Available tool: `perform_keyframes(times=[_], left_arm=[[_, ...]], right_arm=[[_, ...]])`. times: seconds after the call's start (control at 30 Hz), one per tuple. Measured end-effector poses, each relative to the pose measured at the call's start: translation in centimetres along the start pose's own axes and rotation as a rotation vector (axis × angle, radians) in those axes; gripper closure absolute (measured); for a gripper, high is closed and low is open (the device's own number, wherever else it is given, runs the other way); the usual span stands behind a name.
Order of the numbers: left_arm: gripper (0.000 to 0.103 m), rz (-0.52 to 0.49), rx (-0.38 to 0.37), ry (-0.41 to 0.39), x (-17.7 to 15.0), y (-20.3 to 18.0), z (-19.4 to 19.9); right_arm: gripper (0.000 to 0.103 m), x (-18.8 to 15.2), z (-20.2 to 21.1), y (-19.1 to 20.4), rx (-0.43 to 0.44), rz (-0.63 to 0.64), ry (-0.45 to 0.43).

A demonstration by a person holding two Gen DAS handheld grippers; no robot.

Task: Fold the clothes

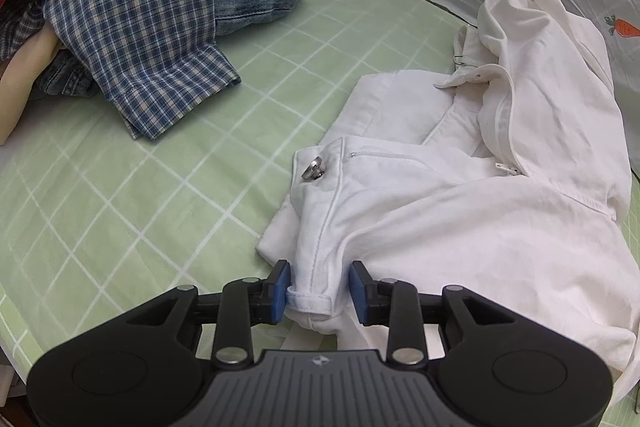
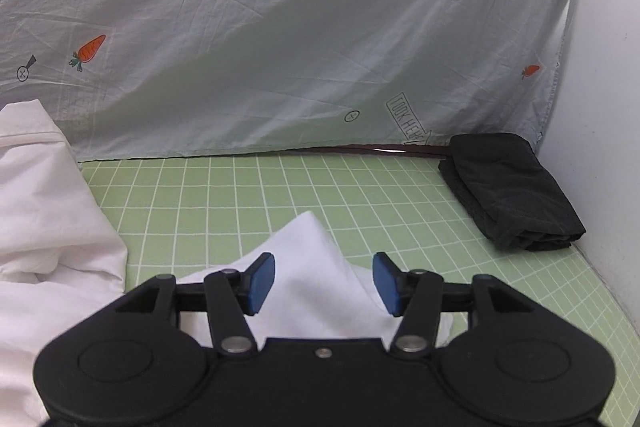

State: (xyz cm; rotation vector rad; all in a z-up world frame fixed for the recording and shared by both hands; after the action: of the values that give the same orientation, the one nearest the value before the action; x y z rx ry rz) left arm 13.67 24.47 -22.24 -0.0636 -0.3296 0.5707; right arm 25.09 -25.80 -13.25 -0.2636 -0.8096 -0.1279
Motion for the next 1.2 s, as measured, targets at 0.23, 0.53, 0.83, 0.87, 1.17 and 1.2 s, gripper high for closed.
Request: perform_keyframes(times=[0.23,0.53,0.83,0.87,1.17,1.2], left_arm=[[0.056,0.005,0.007,0.034,-0.2,0.2,-0.6],[0.055,0.003,0.007,0.03,-0.2,0.3,-0.6],[0.05,-0.038,0.053,0.032,-0.3,-0.7,-0.8],[0.05,-0.032,0.049,0.037,-0.3,-0.6,-0.7],[0.049,0.104,-0.049,0.083,-1.7,0.9,0.2],[0.049,0.109,-0.052,0.083,-1.9,0.9,0.3]], right_arm=[[0.021,1.8,-6.4,0.4,-0.004,-0.045,0.142],[0.098,-5.5,-2.0,-4.5,-0.022,-0.167,0.197],[0.098,-14.4,2.5,-6.1,-0.086,-0.106,0.3],[0.097,-13.9,2.8,-6.0,-0.091,-0.095,0.289],[0.035,-7.0,4.1,-3.8,-0.047,0.053,0.078],[0.032,-6.4,3.6,-3.2,-0.028,0.069,0.072]])
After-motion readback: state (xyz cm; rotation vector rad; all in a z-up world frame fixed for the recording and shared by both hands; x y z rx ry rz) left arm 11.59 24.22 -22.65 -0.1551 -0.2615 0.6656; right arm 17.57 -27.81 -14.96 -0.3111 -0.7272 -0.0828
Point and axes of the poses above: each gripper's, at about its wrist camera, not at the fingertips, and z roughly against the way its jaws point, y to its left, x to its top, the point moved 4 cm from there along -z, roughly the way its jaws point, and after that the axes turned 6 degrees about y, right-handed, at the moved point
